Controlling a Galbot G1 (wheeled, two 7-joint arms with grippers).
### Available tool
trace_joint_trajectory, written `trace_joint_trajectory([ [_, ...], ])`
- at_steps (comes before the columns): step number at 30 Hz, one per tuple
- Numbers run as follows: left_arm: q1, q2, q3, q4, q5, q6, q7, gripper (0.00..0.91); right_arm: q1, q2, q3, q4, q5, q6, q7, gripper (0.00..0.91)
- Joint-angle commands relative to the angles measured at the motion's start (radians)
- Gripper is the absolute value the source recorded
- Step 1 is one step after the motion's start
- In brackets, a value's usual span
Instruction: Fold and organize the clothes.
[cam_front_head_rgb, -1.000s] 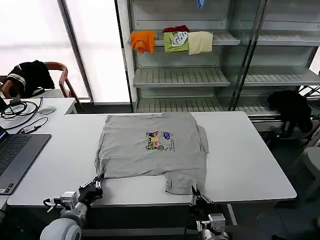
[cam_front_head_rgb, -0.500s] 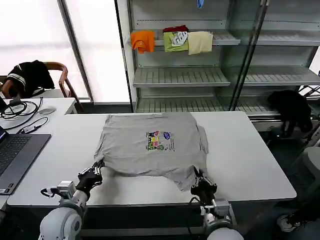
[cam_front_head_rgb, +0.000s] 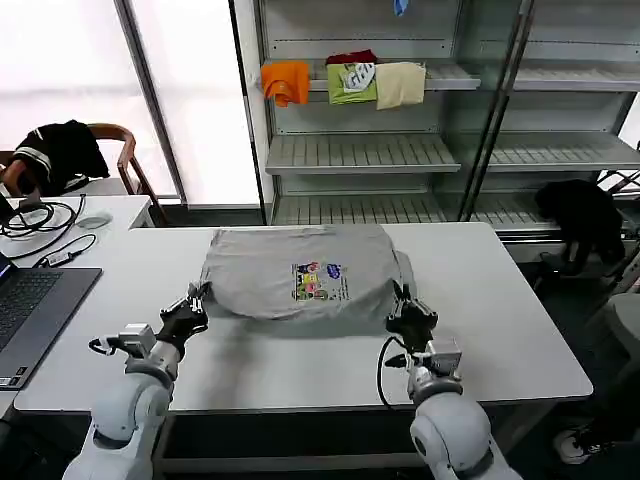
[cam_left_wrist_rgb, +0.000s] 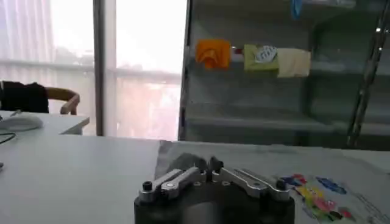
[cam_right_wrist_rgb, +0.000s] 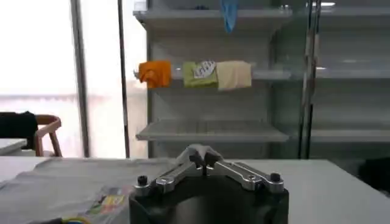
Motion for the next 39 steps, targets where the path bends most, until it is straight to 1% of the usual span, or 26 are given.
trace_joint_trajectory([
  [1,-0.178,-0.001,0.046,0.22,-0.003,-0.012,0.003,0.02,0.178,0.024,0.005,-0.2,-0.002,0.019,-0.04,0.0],
  [5,-0.212,-0.005,0.06,0.272,-0.003,-0.013,0.005,0.02,0.226,0.045,0.0,-0.291,-0.007,0.027,-0.054,0.0],
  [7,-0.224,-0.006,0.065,0.293,-0.002,-0.013,0.005,0.01,0.239,0.054,0.0,-0.316,-0.007,0.026,-0.061,0.0],
  [16,-0.262,-0.017,0.08,0.367,0.017,-0.019,0.01,0.02,0.28,0.085,-0.009,-0.418,-0.016,0.028,-0.077,0.0],
  [17,-0.268,-0.018,0.081,0.381,0.022,-0.02,0.01,0.01,0.285,0.088,-0.009,-0.433,-0.016,0.028,-0.079,0.0],
  [18,-0.273,-0.019,0.083,0.389,0.026,-0.021,0.01,0.02,0.291,0.09,-0.009,-0.447,-0.02,0.027,-0.081,0.0],
  [24,-0.295,-0.02,0.088,0.437,0.046,-0.023,0.012,0.01,0.329,0.116,-0.01,-0.549,-0.038,0.031,-0.099,0.0],
  [25,-0.297,-0.02,0.088,0.44,0.048,-0.023,0.011,0.02,0.334,0.119,-0.011,-0.559,-0.039,0.031,-0.101,0.0],
  [28,-0.3,-0.02,0.088,0.452,0.057,-0.023,0.011,0.01,0.347,0.129,-0.015,-0.587,-0.046,0.032,-0.108,0.0],
  [29,-0.299,-0.019,0.088,0.456,0.062,-0.023,0.011,0.02,0.354,0.136,-0.017,-0.599,-0.045,0.02,-0.108,0.181],
  [30,-0.3,-0.02,0.087,0.457,0.069,-0.022,0.009,0.171,0.358,0.14,-0.017,-0.604,-0.045,0.002,-0.109,0.907],
  [31,-0.3,-0.021,0.085,0.459,0.072,-0.02,0.007,0.564,0.367,0.145,-0.017,-0.613,-0.04,-0.016,-0.11,0.907],
  [32,-0.301,-0.021,0.084,0.459,0.074,-0.011,0.003,0.907,0.376,0.154,-0.014,-0.621,-0.036,-0.029,-0.11,0.907],
  [33,-0.302,-0.021,0.083,0.458,0.074,-0.007,0.003,0.907,0.382,0.16,-0.011,-0.63,-0.035,-0.038,-0.109,0.907],
  [35,-0.304,-0.02,0.084,0.451,0.074,0.0,-0.005,0.907,0.407,0.179,-0.005,-0.66,-0.011,-0.042,-0.09,0.907],
  [37,-0.307,-0.021,0.084,0.441,0.071,0.009,-0.012,0.907,0.429,0.202,0.003,-0.684,0.014,-0.033,-0.064,0.907],
  [38,-0.309,-0.021,0.084,0.438,0.071,0.011,-0.016,0.907,0.445,0.22,0.009,-0.713,0.028,-0.011,-0.04,0.907],
  [39,-0.31,-0.021,0.083,0.436,0.071,0.012,-0.017,0.907,0.452,0.226,0.011,-0.722,0.027,-0.006,-0.033,0.907],
])
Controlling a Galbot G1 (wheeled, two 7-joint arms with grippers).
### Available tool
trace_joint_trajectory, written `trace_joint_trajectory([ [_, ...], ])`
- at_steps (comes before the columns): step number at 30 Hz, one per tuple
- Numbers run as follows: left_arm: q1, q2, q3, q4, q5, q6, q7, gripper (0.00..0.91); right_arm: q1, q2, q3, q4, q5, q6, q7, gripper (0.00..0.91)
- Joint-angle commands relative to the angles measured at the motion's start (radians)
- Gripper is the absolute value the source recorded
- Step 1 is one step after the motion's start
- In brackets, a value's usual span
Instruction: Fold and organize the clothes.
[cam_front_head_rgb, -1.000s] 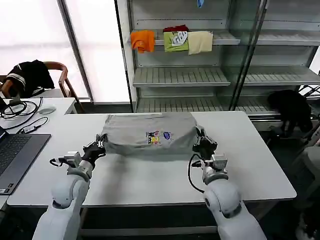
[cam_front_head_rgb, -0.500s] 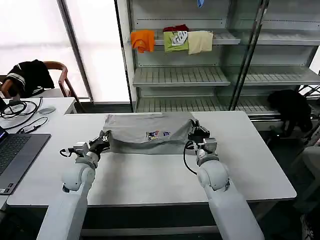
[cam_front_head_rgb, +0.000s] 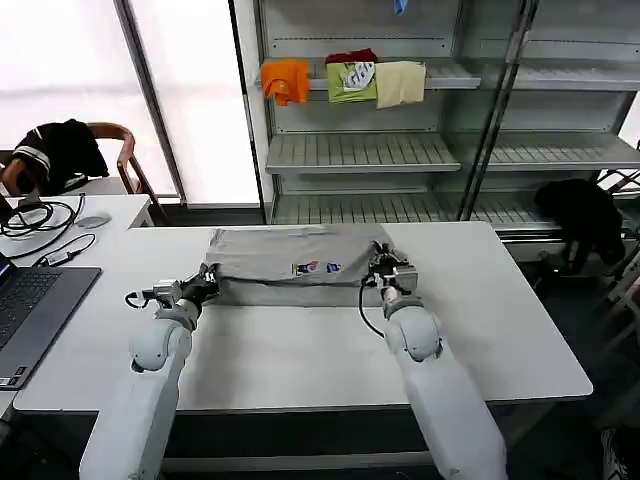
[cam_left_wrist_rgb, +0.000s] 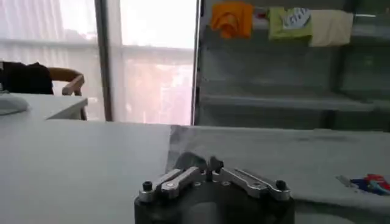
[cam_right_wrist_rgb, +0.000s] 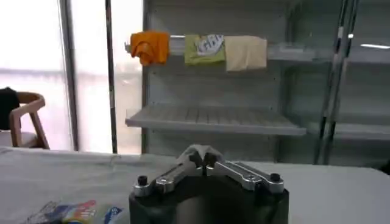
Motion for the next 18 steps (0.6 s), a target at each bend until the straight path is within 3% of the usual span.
trace_joint_trajectory([
  [1,-0.02,-0.001,0.0,0.011,0.009,0.025,-0.022,0.907,0.085,0.076,0.014,-0.139,0.049,0.005,0.055,0.907],
  [9,0.004,-0.002,0.0,-0.053,0.01,0.062,-0.042,0.907,0.112,0.111,0.016,-0.153,0.098,0.051,0.135,0.907],
  [18,0.073,0.023,0.0,-0.21,0.009,0.121,-0.064,0.907,-0.052,0.015,-0.003,0.106,0.078,-0.043,0.154,0.907],
])
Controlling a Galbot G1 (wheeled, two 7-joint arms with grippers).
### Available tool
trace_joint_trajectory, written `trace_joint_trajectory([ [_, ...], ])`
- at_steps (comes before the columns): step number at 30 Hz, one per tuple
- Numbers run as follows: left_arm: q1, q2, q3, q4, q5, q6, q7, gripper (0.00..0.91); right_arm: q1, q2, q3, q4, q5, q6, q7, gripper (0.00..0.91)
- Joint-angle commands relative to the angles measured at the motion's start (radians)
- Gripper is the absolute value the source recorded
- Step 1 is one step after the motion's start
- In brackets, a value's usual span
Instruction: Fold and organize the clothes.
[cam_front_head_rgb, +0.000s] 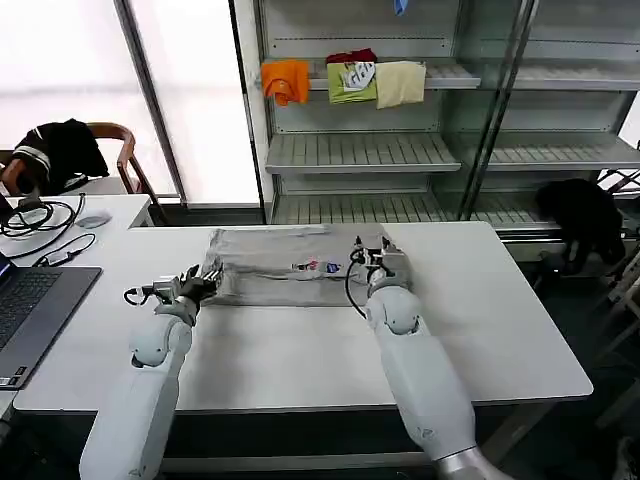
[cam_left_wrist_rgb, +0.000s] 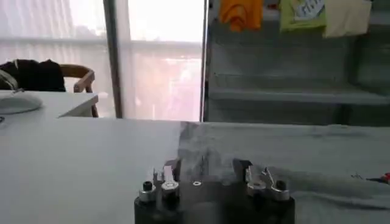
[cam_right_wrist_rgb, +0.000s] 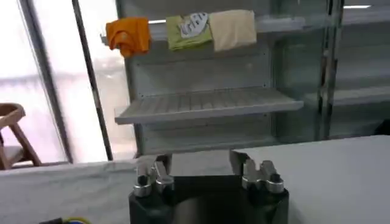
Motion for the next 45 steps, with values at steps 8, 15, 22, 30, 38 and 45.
trace_joint_trajectory([
  [8,0.13,0.021,0.011,-0.225,0.024,0.085,-0.021,0.907,-0.194,-0.163,-0.009,0.349,-0.02,-0.116,0.084,0.907],
  [15,0.148,0.033,0.005,-0.197,0.045,0.082,-0.018,0.907,-0.261,-0.21,0.01,0.416,-0.028,-0.176,0.073,0.907],
  [22,0.128,0.028,0.007,-0.137,0.063,0.079,-0.015,0.907,-0.308,-0.213,0.022,0.426,-0.03,-0.193,0.077,0.907],
  [30,0.133,0.023,0.007,-0.106,0.08,0.064,-0.006,0.907,-0.346,-0.205,0.025,0.418,-0.03,-0.193,0.065,0.907],
  [38,0.122,0.016,0.005,-0.073,0.081,0.052,-0.005,0.907,-0.331,-0.185,0.025,0.37,-0.019,-0.191,0.066,0.907],
  [45,0.113,0.024,0.001,-0.061,0.075,0.051,-0.007,0.907,-0.324,-0.179,0.023,0.337,-0.019,-0.187,0.064,0.907],
])
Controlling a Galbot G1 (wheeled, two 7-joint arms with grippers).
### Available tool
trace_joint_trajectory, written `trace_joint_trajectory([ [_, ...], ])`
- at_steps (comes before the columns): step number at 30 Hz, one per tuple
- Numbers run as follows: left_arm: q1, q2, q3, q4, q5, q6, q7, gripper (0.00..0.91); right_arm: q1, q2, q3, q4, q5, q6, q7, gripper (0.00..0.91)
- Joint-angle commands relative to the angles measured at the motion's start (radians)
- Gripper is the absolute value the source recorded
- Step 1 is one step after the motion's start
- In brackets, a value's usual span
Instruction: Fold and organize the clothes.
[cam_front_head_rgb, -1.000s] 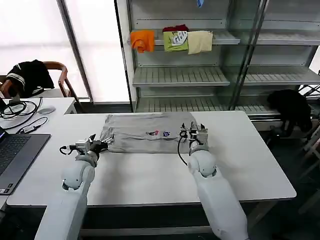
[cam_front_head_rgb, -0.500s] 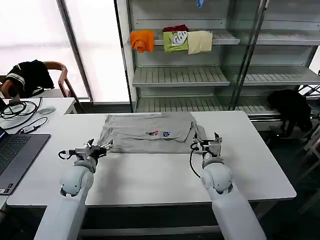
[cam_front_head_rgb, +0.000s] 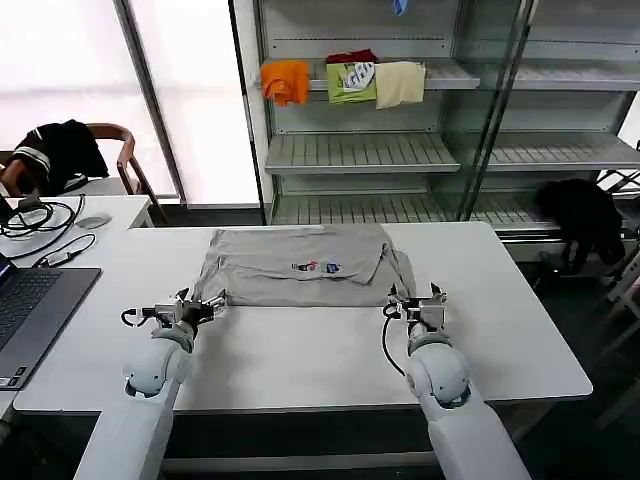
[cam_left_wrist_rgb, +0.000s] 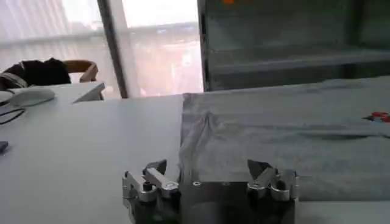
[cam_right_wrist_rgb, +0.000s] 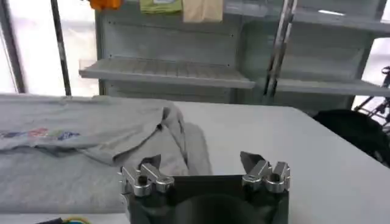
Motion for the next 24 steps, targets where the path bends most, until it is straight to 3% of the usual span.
trace_joint_trajectory([
  [1,-0.001,0.011,-0.006,0.024,-0.003,-0.001,-0.001,0.907,-0.011,0.001,0.0,-0.03,0.002,-0.004,0.0,0.907],
  [4,0.002,0.018,-0.012,0.028,-0.019,0.002,-0.003,0.907,-0.008,0.003,-0.001,-0.043,0.004,-0.003,-0.003,0.907],
  [7,0.007,0.026,-0.014,0.025,-0.056,0.015,-0.006,0.685,-0.002,0.005,-0.004,-0.055,0.009,-0.004,-0.004,0.796],
  [9,0.011,0.029,-0.015,0.026,-0.067,0.023,-0.006,0.312,-0.003,0.008,-0.005,-0.06,0.019,-0.006,-0.001,0.474],
  [11,0.013,0.032,-0.015,0.024,-0.073,0.028,-0.005,0.121,-0.006,0.007,-0.008,-0.063,0.023,-0.006,-0.004,0.302],
  [12,0.014,0.033,-0.015,0.023,-0.078,0.033,-0.003,0.06,-0.007,0.006,-0.01,-0.064,0.023,-0.005,-0.005,0.091],
  [13,0.015,0.035,-0.014,0.022,-0.079,0.033,0.001,0.05,-0.009,0.007,-0.01,-0.065,0.026,-0.005,-0.008,0.0],
  [24,0.028,0.027,0.0,0.027,-0.069,0.033,0.012,0.02,-0.052,0.03,0.01,-0.048,0.047,0.014,-0.012,0.0],
])
